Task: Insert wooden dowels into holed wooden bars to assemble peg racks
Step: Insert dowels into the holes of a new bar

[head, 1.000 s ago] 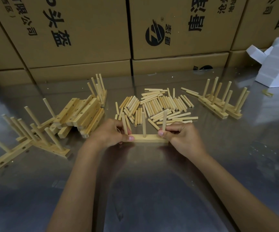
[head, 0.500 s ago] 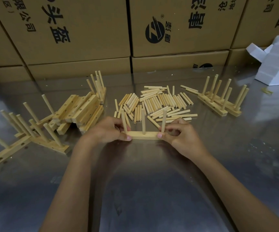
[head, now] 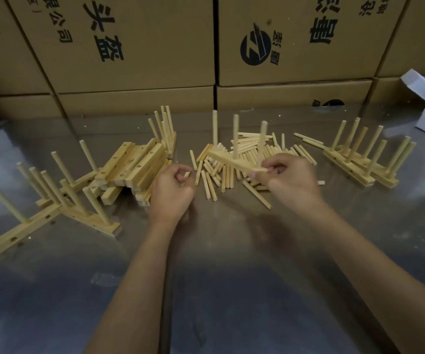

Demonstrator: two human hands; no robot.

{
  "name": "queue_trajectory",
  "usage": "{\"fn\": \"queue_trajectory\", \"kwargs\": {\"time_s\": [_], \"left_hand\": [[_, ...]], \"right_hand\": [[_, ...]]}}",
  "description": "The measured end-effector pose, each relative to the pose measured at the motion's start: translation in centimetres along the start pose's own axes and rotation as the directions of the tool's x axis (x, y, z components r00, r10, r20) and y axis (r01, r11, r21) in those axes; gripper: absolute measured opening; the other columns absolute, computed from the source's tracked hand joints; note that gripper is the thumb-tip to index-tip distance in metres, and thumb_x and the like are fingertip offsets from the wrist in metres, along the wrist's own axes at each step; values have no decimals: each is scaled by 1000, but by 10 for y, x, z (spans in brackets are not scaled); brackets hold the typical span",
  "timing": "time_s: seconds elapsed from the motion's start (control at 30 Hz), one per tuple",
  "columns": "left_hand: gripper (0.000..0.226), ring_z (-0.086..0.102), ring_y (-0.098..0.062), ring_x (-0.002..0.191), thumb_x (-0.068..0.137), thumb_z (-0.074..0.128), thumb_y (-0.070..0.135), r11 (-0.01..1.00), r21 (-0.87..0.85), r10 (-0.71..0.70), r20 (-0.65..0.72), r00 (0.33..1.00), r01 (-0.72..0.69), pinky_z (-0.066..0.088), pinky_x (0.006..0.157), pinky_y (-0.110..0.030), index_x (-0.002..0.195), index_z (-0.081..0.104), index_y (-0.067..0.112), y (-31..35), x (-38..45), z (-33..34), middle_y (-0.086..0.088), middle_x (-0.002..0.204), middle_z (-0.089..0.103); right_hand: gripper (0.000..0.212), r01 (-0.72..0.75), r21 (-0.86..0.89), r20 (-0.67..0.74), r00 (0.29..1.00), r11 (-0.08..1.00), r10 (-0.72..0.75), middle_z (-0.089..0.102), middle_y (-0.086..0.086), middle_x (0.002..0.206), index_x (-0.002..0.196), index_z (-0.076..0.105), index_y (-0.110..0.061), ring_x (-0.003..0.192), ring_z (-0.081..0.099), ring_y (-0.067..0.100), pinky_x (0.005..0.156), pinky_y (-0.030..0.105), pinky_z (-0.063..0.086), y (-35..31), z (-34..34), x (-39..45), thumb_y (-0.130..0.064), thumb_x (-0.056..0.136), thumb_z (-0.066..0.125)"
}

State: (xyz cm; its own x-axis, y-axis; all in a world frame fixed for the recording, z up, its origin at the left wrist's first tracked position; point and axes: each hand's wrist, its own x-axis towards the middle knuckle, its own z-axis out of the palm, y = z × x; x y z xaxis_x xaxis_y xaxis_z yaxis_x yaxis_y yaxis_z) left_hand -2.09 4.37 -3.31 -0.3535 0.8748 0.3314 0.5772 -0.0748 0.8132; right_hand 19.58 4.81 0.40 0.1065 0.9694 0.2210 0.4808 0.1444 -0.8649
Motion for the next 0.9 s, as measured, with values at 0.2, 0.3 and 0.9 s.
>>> {"fn": "queue_trajectory", "kwargs": {"time_s": [0.2, 0.3, 0.9], "left_hand": [[24, 46, -25, 120, 94, 56, 14, 953, 294, 70, 33, 997, -77, 40, 103, -40, 116, 67, 11, -4, 7, 9, -8, 119, 55], [22, 49, -26, 120, 94, 56, 12, 956, 280, 80, 61, 995, -94, 41, 104, -40, 114, 67, 11, -5, 9, 11, -8, 119, 56], [25, 45, -26, 123, 92, 54, 7, 966, 245, 61, 83, 995, -80, 37, 100, -31, 113, 67, 6, -9, 13, 15, -14, 122, 56]], "right_hand": [[15, -31, -138, 49, 998, 990, 38, 68, -1, 77, 76, 70, -16, 73, 65, 12, 55, 22, 44, -49, 95, 73, -25, 78, 82], [20, -1, -283, 35, 999, 959, 11, 71, 7, 90, 75, 66, -13, 88, 68, 26, 67, 30, 52, -61, 140, 97, -28, 80, 79], [49, 179, -331, 357, 933, 927, -53, 64, -9, 65, 65, 62, -21, 70, 63, 14, 56, 27, 40, -91, 173, 94, -68, 80, 60]]}}
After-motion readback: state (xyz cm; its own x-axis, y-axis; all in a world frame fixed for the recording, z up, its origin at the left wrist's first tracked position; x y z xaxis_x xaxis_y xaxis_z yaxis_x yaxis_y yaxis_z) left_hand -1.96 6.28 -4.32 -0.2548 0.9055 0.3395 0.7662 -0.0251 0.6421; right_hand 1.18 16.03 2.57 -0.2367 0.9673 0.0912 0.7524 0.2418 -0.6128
